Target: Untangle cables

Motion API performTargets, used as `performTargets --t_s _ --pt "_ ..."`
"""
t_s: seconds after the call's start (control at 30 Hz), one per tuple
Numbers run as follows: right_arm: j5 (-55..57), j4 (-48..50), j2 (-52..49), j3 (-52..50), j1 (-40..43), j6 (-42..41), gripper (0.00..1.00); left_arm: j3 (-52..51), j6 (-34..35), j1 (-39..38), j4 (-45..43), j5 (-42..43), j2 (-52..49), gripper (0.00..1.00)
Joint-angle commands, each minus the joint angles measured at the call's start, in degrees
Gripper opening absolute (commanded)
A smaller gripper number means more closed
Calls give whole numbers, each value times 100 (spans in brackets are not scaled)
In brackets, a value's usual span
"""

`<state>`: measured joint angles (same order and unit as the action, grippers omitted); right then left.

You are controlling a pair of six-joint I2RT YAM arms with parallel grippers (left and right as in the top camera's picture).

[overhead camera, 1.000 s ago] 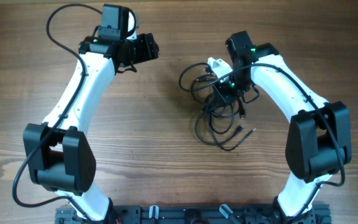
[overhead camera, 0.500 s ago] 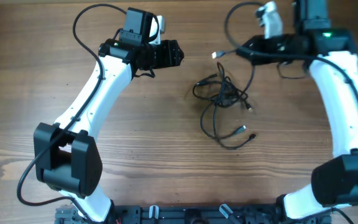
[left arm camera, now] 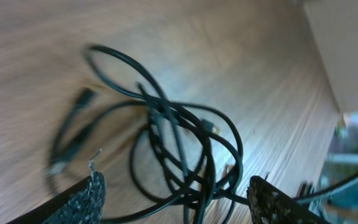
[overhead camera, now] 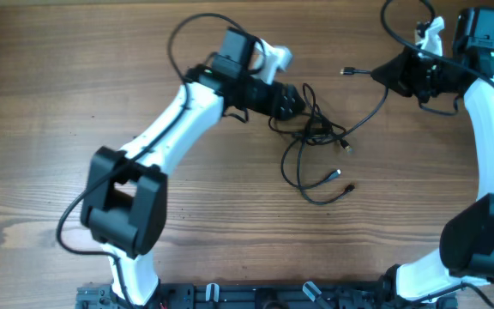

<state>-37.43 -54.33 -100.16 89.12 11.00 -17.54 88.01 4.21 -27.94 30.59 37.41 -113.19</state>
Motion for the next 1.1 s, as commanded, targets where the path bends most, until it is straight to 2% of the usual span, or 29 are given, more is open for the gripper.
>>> performTargets --t_s 0.0,0.13,0.37,0.57,0.73,0.93,1.0,1.03,1.07 --pt "55 31 -328 -70 157 -83 4 0 -855 -444 -61 214 -138 75" --pt "55 28 -629 -70 286 -28 4 0 -852 -892 -22 -778 -151 77" --pt "55 28 -693 -70 295 127 4 0 -848 -1248 -48 -1757 -525 75" --pt "52 9 -693 -70 295 258 4 0 -826 -1246 -284 -1950 -938 67" --pt "55 17 -695 -70 295 304 4 -2 -804 -1298 -293 -1950 -1078 54" --pt "52 9 -693 -70 295 407 4 -2 -793 -1320 -481 -1952 -1327 45" --pt "55 9 -693 -70 295 433 4 -2 -782 -1320 -538 -1950 -1327 23" --pt "55 9 -695 -70 295 452 4 -2 -782 -1320 -540 -1952 -1327 6" --pt "55 9 -695 -70 295 455 4 -2 -774 -1318 -540 -1952 -1327 4"
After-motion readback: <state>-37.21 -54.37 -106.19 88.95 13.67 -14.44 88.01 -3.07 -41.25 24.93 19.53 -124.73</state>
